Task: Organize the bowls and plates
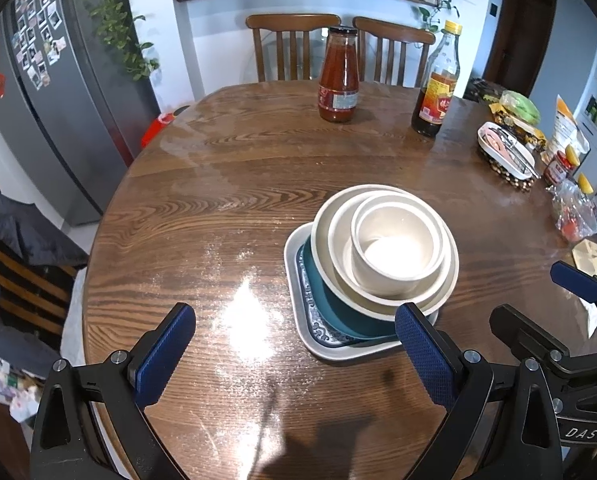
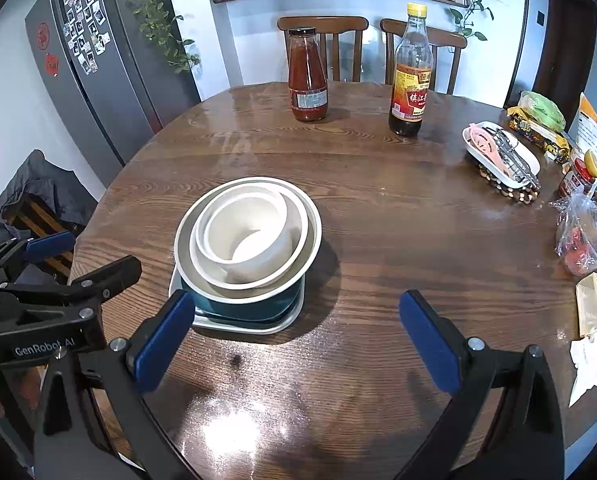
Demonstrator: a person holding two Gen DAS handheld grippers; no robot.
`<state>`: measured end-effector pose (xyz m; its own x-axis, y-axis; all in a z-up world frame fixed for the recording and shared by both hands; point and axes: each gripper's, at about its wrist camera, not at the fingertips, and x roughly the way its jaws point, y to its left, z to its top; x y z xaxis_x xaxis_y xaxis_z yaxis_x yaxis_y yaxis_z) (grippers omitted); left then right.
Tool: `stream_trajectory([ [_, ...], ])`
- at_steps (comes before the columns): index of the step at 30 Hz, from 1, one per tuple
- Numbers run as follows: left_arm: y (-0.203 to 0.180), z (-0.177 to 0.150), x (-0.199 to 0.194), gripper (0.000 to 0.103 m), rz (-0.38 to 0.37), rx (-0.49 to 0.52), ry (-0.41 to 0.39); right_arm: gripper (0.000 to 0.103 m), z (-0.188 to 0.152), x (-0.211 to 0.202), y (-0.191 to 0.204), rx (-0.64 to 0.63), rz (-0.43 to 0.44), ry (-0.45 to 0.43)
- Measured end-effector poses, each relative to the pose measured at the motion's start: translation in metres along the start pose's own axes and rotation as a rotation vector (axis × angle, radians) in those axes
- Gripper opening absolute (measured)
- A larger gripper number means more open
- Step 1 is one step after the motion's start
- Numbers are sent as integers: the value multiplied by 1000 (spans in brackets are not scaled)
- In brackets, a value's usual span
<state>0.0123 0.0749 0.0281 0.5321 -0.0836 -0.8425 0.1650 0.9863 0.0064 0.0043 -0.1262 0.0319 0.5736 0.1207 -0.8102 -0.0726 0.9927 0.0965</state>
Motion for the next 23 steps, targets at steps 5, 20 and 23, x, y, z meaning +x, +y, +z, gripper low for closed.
stream_trajectory([
  [5,0,1,1,100,0,-4,-2,103,0,1,1,1,-2,3],
  [20,-4,1,1,100,-7,6,-2,103,-1,2,1,5,0,5],
  [23,-4,1,1,100,-7,9,-2,103,-1,2,0,7,0,5],
])
